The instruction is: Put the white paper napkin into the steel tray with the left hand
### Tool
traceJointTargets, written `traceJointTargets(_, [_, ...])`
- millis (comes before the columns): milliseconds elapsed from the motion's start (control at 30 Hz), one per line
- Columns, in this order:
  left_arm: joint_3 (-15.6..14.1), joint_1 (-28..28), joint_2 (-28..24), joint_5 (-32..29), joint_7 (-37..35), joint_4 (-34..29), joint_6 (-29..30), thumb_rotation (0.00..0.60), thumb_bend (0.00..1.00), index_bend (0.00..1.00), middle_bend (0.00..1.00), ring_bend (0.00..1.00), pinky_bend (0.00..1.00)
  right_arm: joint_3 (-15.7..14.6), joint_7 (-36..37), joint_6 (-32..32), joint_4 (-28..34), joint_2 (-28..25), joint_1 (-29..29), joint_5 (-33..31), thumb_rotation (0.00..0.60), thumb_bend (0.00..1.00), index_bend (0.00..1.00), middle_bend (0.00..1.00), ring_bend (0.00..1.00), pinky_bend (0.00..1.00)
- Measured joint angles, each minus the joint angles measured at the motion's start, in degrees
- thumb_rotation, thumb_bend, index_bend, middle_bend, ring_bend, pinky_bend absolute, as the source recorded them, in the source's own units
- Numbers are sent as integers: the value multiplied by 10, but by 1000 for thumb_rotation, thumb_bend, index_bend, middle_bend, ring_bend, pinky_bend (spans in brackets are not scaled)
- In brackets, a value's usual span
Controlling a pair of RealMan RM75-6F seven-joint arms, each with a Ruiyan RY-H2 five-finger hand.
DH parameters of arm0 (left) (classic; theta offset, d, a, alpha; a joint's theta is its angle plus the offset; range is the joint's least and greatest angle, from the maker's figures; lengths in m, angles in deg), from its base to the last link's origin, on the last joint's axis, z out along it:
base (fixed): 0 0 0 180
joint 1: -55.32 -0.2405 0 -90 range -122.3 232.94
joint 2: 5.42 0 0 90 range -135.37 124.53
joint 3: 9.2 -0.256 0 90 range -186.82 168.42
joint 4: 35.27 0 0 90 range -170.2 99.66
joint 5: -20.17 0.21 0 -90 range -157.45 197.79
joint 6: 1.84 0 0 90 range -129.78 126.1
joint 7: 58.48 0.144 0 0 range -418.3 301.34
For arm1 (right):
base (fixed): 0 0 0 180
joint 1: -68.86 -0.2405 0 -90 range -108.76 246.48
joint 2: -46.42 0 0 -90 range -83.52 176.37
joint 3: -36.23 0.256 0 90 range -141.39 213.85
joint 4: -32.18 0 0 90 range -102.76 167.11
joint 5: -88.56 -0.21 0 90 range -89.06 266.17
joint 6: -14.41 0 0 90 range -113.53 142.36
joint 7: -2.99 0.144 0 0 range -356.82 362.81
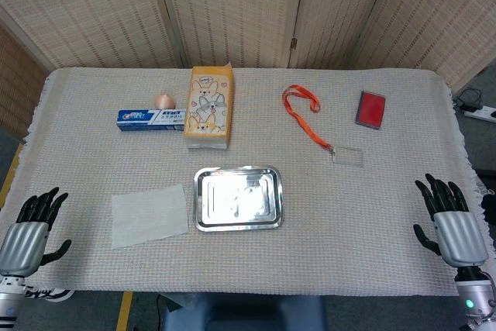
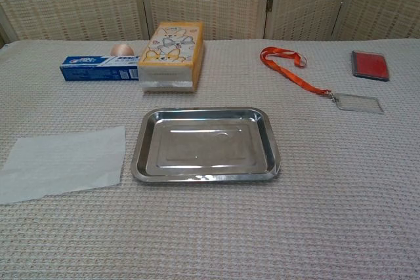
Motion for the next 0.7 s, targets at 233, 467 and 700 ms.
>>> traceJointTargets(233, [-8,6,3,12,0,0,-12,600,327,0,0,0,0,1,6,-1,0,-2,0,-4,600,404,0,0,0,0])
traceJointTargets(467, [-16,8,5,25,2,-5,-13,600,327,0,0,0,14,-4,13,5,3,-6,3,9,600,404,0,0,0,0])
traceJointTargets(700, [-27,-2,21,43,-12,1,8,600,326,0,272,285,426,-6,18,9,7,-7,2,22,600,404,0,0,0,0])
